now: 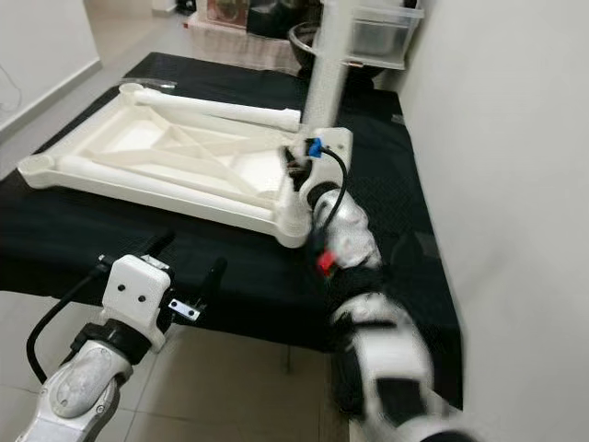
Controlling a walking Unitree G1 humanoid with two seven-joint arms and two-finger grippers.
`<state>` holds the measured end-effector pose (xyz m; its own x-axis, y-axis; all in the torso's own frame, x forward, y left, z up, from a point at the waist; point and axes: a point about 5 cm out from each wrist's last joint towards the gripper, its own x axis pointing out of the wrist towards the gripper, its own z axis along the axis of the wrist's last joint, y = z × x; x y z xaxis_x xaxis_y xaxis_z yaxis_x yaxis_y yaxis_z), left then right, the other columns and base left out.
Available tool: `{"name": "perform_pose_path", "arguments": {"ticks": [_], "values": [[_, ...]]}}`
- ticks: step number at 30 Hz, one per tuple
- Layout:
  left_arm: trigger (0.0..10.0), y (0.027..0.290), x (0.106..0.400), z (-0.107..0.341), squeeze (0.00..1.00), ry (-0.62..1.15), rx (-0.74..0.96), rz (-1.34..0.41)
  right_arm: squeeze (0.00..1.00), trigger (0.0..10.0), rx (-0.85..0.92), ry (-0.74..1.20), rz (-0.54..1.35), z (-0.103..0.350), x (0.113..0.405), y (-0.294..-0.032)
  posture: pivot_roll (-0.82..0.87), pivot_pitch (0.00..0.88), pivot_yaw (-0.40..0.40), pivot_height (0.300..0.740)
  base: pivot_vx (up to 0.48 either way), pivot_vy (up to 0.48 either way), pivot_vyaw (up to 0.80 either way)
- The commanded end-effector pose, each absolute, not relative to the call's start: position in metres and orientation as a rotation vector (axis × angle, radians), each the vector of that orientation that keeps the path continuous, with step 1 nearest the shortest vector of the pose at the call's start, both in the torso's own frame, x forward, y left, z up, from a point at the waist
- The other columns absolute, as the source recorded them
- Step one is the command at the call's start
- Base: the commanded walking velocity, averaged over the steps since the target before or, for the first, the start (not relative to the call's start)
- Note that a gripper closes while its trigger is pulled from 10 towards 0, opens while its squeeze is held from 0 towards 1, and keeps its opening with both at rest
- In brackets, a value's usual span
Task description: Building children table
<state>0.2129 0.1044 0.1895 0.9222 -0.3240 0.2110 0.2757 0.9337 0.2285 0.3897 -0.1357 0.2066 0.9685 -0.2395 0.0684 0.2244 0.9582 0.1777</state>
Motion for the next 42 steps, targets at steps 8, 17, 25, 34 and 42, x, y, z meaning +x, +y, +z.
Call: {"name": "perform_pose_path", "arguments": {"ticks": [8, 17, 25, 34, 42], "values": [[10.0, 0.103, 0.212, 0.186, 0.0, -0.233, 0.195, -0.321, 0.0, 10.0, 0.225, 0.025, -0.349, 0.182, 0.385, -0.127, 0.16, 0.096, -0.097, 0.74, 0.0, 0.0, 0.0], [10.0, 0.104, 0.213, 0.184, 0.0, -0.232, 0.197, -0.317, 0.0, 10.0, 0.25, -0.23, -0.11, 0.232, 0.391, -0.134, 0.14, 0.095, -0.097, 0.74, 0.0, 0.0, 0.0], [10.0, 0.103, 0.214, 0.185, 0.0, -0.235, 0.194, -0.317, 0.0, 10.0, 0.237, -0.258, 0.321, 0.245, 0.398, -0.156, 0.14, 0.092, -0.101, 0.74, 0.0, 0.0, 0.0], [10.0, 0.101, 0.213, 0.185, 0.0, -0.241, 0.191, -0.316, 0.0, 10.0, 0.072, 0.032, 1.153, 0.214, 0.374, -0.129, 0.16, 0.079, -0.114, 0.74, 0.0, 0.0, 0.0], [10.0, 0.104, 0.212, 0.186, 0.0, -0.243, 0.2, -0.308, 0.0, 4.5, 0.063, 0.002, 1.259, 0.222, 0.378, -0.108, 0.17, 0.072, -0.118, 0.74, 0.0, 0.0, 0.0]]}}
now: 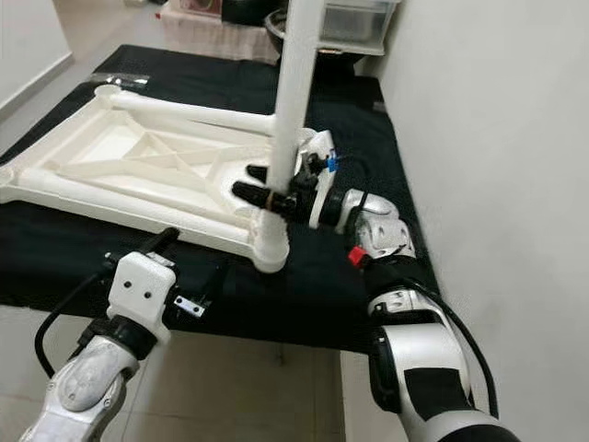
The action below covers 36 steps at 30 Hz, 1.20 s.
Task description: Building children table
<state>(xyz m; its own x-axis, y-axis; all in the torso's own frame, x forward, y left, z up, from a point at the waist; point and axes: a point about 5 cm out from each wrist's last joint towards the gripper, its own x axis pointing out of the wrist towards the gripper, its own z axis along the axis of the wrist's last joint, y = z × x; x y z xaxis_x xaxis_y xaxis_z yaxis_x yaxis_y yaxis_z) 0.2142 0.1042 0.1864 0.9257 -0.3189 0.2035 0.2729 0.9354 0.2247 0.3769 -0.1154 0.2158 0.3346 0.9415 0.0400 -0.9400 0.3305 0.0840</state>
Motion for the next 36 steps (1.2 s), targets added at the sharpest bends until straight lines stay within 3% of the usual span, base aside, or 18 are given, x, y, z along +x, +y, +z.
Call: {"name": "perform_pose_path", "arguments": {"ticks": [1, 4, 7, 10, 12, 13, 17, 18, 20, 25, 28, 29, 30, 31, 35, 36], "values": [[10.0, 0.104, 0.211, 0.186, 0.0, -0.243, 0.201, -0.309, 0.0, 0.0, 0.071, 0.008, 1.256, 0.221, 0.379, -0.106, 0.17, 0.069, -0.12, 0.74, 0.0, 0.0, 0.0], [10.0, 0.104, 0.211, 0.186, 0.0, -0.243, 0.202, -0.309, 0.0, 0.0, 0.076, 0.006, 1.248, 0.221, 0.38, -0.104, 0.17, 0.069, -0.12, 0.74, 0.0, 0.0, 0.0], [10.0, 0.103, 0.212, 0.186, 0.0, -0.245, 0.2, -0.31, 0.0, 0.0, 0.112, -0.04, 1.048, 0.218, 0.388, -0.109, 0.17, 0.059, -0.116, 0.74, 0.0, 0.0, 0.0], [10.0, 0.103, 0.212, 0.186, 0.0, -0.246, 0.199, -0.31, 0.0, 0.0, 0.121, -0.043, 0.981, 0.217, 0.39, -0.112, 0.17, 0.059, -0.116, 0.74, 0.0, 0.0, 0.0], [10.0, 0.102, 0.213, 0.186, 0.0, -0.246, 0.199, -0.315, 0.0, 0.0, 0.12, -0.034, 0.72, 0.213, 0.399, -0.125, 0.16, 0.056, -0.107, 0.74, 0.0, 0.0, 0.0], [10.0, 0.102, 0.213, 0.186, 0.0, -0.246, 0.199, -0.315, 0.0, 0.0, 0.12, -0.034, 0.72, 0.213, 0.399, -0.125, 0.16, 0.056, -0.107, 0.74, 0.0, 0.0, 0.0], [10.0, 0.102, 0.215, 0.185, 0.0, -0.246, 0.198, -0.326, 0.0, 0.0, 0.116, 0.025, 0.123, 0.198, 0.405, -0.162, 0.14, 0.061, -0.098, 0.74, 0.0, 0.0, 0.0], [10.0, 0.102, 0.215, 0.185, 0.0, -0.246, 0.198, -0.326, 0.0, 0.0, 0.116, 0.025, 0.123, 0.198, 0.405, -0.162, 0.14, 0.061, -0.098, 0.74, 0.0, 0.0, 0.0], [10.0, 0.1, 0.215, 0.184, 0.0, -0.245, 0.195, -0.33, 0.0, 0.0, 0.138, 0.028, -0.202, 0.19, 0.395, -0.175, 0.14, 0.064, -0.095, 0.74, 0.0, 0.0, 0.0], [10.0, 0.1, 0.214, 0.184, 0.0, -0.242, 0.196, -0.334, 0.0, 0.0, 0.194, 0.037, -0.417, 0.184, 0.381, -0.165, 0.14, 0.069, -0.092, 0.74, 0.0, 0.0, 0.0], [10.0, 0.102, 0.213, 0.183, 0.0, -0.237, 0.2, -0.329, 0.0, 0.0, 0.226, 0.02, -0.359, 0.188, 0.382, -0.145, 0.15, 0.074, -0.094, 0.74, 0.0, 0.0, 0.0], [10.0, 0.103, 0.213, 0.183, 0.0, -0.236, 0.202, -0.328, 0.0, 10.0, 0.243, -0.011, -0.309, 0.193, 0.384, -0.135, 0.15, 0.076, -0.094, 0.74, 0.0, 0.0, 0.0], [10.0, 0.103, 0.213, 0.183, 0.0, -0.236, 0.202, -0.326, 0.0, 10.0, 0.253, -0.034, -0.275, 0.197, 0.385, -0.128, 0.15, 0.076, -0.094, 0.74, 0.0, 0.0, 0.0], [10.0, 0.103, 0.214, 0.183, 0.0, -0.236, 0.203, -0.326, 1.0, 10.0, 0.243, -0.081, -0.233, 0.202, 0.385, -0.123, 0.15, 0.076, -0.095, 0.74, 0.0, 0.0, 0.0], [10.0, 0.103, 0.215, 0.184, 0.0, -0.238, 0.203, -0.324, 1.0, 10.0, 0.218, -0.157, -0.188, 0.213, 0.385, -0.12, 0.14, 0.077, -0.094, 0.74, 0.0, 0.0, 0.0], [10.0, 0.102, 0.215, 0.183, 0.0, -0.239, 0.202, -0.325, 0.45, 10.0, 0.211, -0.188, -0.152, 0.219, 0.386, -0.121, 0.14, 0.077, -0.096, 0.74, 0.0, 0.0, 0.0]]}}
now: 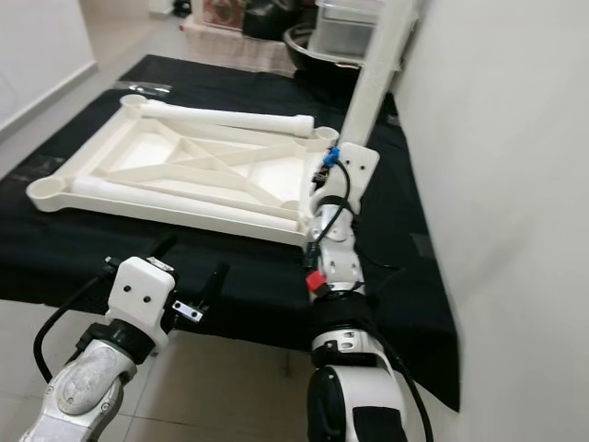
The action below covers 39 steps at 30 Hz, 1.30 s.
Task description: Building children table
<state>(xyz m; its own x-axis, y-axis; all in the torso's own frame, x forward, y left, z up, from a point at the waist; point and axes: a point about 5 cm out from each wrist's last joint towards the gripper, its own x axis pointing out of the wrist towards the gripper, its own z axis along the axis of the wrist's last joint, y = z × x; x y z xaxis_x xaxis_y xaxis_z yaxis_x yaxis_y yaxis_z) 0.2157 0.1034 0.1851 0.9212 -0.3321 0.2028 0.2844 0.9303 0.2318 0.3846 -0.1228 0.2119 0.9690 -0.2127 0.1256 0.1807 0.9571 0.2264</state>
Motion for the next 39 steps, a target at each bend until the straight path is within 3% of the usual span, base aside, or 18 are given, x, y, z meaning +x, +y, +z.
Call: {"name": "perform_pose_path", "arguments": {"ticks": [1, 2, 3, 5, 9, 11, 15, 16, 17, 18, 23, 24, 25, 26, 30, 34, 35, 39], "values": [[10.0, 0.102, 0.215, 0.183, 0.0, -0.239, 0.2, -0.326, 0.45, 10.0, 0.211, -0.2, -0.126, 0.222, 0.385, -0.122, 0.14, 0.077, -0.096, 0.74, 0.0, 0.0, 0.0], [10.0, 0.102, 0.215, 0.183, 0.0, -0.239, 0.2, -0.326, 0.45, 10.0, 0.211, -0.2, -0.126, 0.222, 0.385, -0.122, 0.14, 0.077, -0.096, 0.74, 0.0, 0.0, 0.0], [10.0, 0.102, 0.215, 0.183, 0.0, -0.236, 0.191, -0.322, 0.0, 10.0, 0.217, -0.21, -0.018, 0.225, 0.387, -0.123, 0.13, 0.078, -0.094, 0.74, 0.0, 0.0, 0.0], [10.0, 0.102, 0.215, 0.183, 0.0, -0.233, 0.18, -0.317, 0.0, 10.0, 0.223, -0.221, 0.103, 0.228, 0.388, -0.124, 0.13, 0.078, -0.094, 0.74, 0.0, 0.0, 0.0], [10.0, 0.101, 0.215, 0.182, 0.0, -0.23, 0.179, -0.316, 0.0, 10.0, 0.302, -0.208, 0.59, 0.236, 0.386, -0.134, 0.13, 0.082, -0.104, 0.74, 0.0, 0.0, 0.0], [10.0, 0.101, 0.215, 0.182, 0.0, -0.23, 0.179, -0.317, 0.0, 10.0, 0.294, -0.206, 0.665, 0.237, 0.385, -0.137, 0.13, 0.082, -0.104, 0.74, 0.0, 0.0, 0.0], [10.0, 0.099, 0.214, 0.181, 0.0, -0.231, 0.179, -0.318, 0.0, 10.0, 0.172, -0.094, 1.053, 0.227, 0.367, -0.133, 0.13, 0.082, -0.111, 0.74, 0.0, 0.0, 0.0], [10.0, 0.099, 0.214, 0.181, 0.0, -0.231, 0.179, -0.318, 0.0, 10.0, 0.172, -0.094, 1.053, 0.227, 0.367, -0.133, 0.13, 0.082, -0.111, 0.74, 0.0, 0.0, 0.0], [10.0, 0.099, 0.214, 0.181, 0.0, -0.23, 0.176, -0.315, 0.0, 10.0, 0.081, -0.016, 1.245, 0.217, 0.356, -0.129, 0.13, 0.082, -0.114, 0.74, 0.0, 0.0, 0.0], [10.0, 0.099, 0.213, 0.181, 0.0, -0.23, 0.178, -0.315, 0.0, 10.0, 0.043, 0.011, 1.293, 0.212, 0.353, -0.126, 0.13, 0.083, -0.115, 0.74, 0.0, 0.0, 0.0], [10.0, 0.1, 0.212, 0.181, 0.0, -0.229, 0.183, -0.309, 0.0, 10.0, 0.015, 0.036, 1.33, 0.209, 0.357, -0.113, 0.14, 0.083, -0.117, 0.74, 0.0, 0.0, 0.0], [10.0, 0.101, 0.212, 0.181, 0.0, -0.229, 0.183, -0.307, 0.0, 8.4, 0.015, 0.036, 1.317, 0.209, 0.36, -0.108, 0.14, 0.085, -0.117, 0.74, 0.0, 0.0, 0.0], [10.0, 0.101, 0.213, 0.181, 0.0, -0.229, 0.183, -0.306, 0.0, 8.4, 0.015, 0.037, 1.314, 0.209, 0.361, -0.105, 0.14, 0.085, -0.117, 0.74, 0.0, 0.0, 0.0], [10.0, 0.101, 0.213, 0.181, 0.0, -0.231, 0.186, -0.308, 0.0, 0.0, 0.034, 0.019, 1.263, 0.211, 0.366, -0.1, 0.14, 0.085, -0.118, 0.74, 0.0, 0.0, 0.0], [10.0, 0.101, 0.213, 0.181, 0.0, -0.233, 0.187, -0.306, 0.0, 0.0, 0.07, -0.011, 1.173, 0.214, 0.373, -0.094, 0.14, 0.084, -0.118, 0.74, 0.0, 0.0, 0.0], [10.0, 0.102, 0.213, 0.181, 0.0, -0.234, 0.188, -0.305, 0.0, 0.0, 0.113, -0.057, 0.888, 0.215, 0.386, -0.102, 0.14, 0.081, -0.117, 0.74, 0.0, 0.0, 0.0], [10.0, 0.102, 0.213, 0.181, 0.0, -0.234, 0.188, -0.305, 0.0, 0.0, 0.113, -0.057, 0.888, 0.215, 0.386, -0.102, 0.14, 0.081, -0.117, 0.74, 0.0, 0.0, 0.0], [10.0, 0.102, 0.214, 0.181, 0.0, -0.234, 0.192, -0.306, 0.0, 0.0, 0.138, -0.039, 0.427, 0.209, 0.399, -0.133, 0.13, 0.077, -0.11, 0.74, 0.0, 0.0, 0.0]]}}
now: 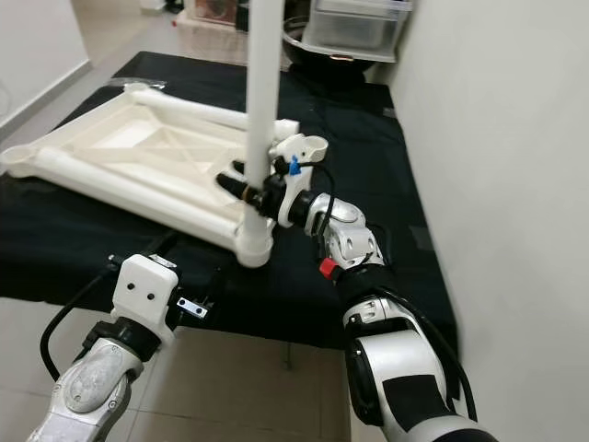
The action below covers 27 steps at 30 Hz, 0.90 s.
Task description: Building children table
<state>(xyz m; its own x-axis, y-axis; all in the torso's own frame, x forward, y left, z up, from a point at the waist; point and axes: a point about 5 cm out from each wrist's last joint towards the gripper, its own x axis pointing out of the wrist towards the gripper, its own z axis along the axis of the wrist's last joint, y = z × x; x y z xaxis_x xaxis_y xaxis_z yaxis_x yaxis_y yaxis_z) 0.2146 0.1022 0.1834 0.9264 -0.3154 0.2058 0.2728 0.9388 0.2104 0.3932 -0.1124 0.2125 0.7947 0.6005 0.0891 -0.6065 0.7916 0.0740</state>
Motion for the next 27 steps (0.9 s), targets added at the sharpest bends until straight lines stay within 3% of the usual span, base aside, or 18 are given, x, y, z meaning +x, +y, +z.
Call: {"name": "perform_pose_path", "arguments": {"ticks": [1, 7, 14, 15, 16, 17, 19, 20, 21, 22, 26, 27], "values": [[10.0, 0.102, 0.214, 0.181, 0.0, -0.234, 0.192, -0.306, 0.0, 0.0, 0.138, -0.039, 0.427, 0.209, 0.399, -0.133, 0.13, 0.077, -0.11, 0.74, 0.0, 0.0, 0.0], [10.0, 0.1, 0.215, 0.18, 0.0, -0.236, 0.193, -0.322, 0.0, 0.0, 0.148, 0.033, -0.219, 0.19, 0.389, -0.163, 0.13, 0.06, -0.105, 0.74, 0.0, 0.0, 0.0], [10.0, 0.1, 0.215, 0.18, 0.0, -0.239, 0.197, -0.327, 0.0, 0.0, 0.218, 0.084, -0.385, 0.179, 0.377, -0.145, 0.13, 0.055, -0.105, 0.74, 0.0, 0.0, 0.0], [10.0, 0.101, 0.214, 0.18, 0.0, -0.238, 0.2, -0.33, 0.0, 6.8, 0.233, 0.073, -0.356, 0.181, 0.378, -0.137, 0.14, 0.052, -0.105, 0.74, 0.0, 0.0, 0.0], [10.0, 0.101, 0.214, 0.18, 0.0, -0.238, 0.2, -0.33, 0.0, 6.8, 0.233, 0.073, -0.356, 0.181, 0.378, -0.137, 0.14, 0.052, -0.105, 0.74, 0.0, 0.0, 0.0], [10.0, 0.102, 0.214, 0.179, 0.0, -0.236, 0.204, -0.328, 0.13, 10.0, 0.235, 0.019, -0.295, 0.188, 0.38, -0.127, 0.14, 0.051, -0.107, 0.74, 0.0, 0.0, 0.0], [10.0, 0.102, 0.214, 0.179, 0.0, -0.236, 0.205, -0.326, 0.13, 10.0, 0.229, -0.005, -0.287, 0.192, 0.379, -0.124, 0.14, 0.051, -0.107, 0.74, 0.0, 0.0, 0.0], [10.0, 0.102, 0.214, 0.179, 0.0, -0.236, 0.206, -0.325, 1.0, 10.0, 0.213, -0.037, -0.276, 0.196, 0.379, -0.124, 0.14, 0.051, -0.108, 0.74, 0.0, 0.0, 0.0], [10.0, 0.102, 0.214, 0.179, 0.0, -0.237, 0.207, -0.324, 1.0, 10.0, 0.202, -0.057, -0.271, 0.198, 0.378, -0.124, 0.14, 0.051, -0.108, 0.74, 0.0, 0.0, 0.0], [10.0, 0.102, 0.215, 0.18, 0.0, -0.24, 0.206, -0.324, 0.0, 10.0, 0.168, -0.101, -0.248, 0.203, 0.379, -0.128, 0.13, 0.051, -0.113, 0.74, 0.0, 0.0, 0.0], [10.0, 0.101, 0.216, 0.181, 0.0, -0.244, 0.204, -0.318, 0.0, 10.0, 0.142, -0.165, -0.182, 0.209, 0.383, -0.149, 0.13, 0.055, -0.112, 0.74, 0.0, 0.0, 0.0], [10.0, 0.102, 0.217, 0.181, 0.0, -0.244, 0.2, -0.316, 0.0, 10.0, 0.21, -0.162, -0.082, 0.211, 0.386, -0.153, 0.13, 0.057, -0.111, 0.74, 0.0, 0.0, 0.0]]}}
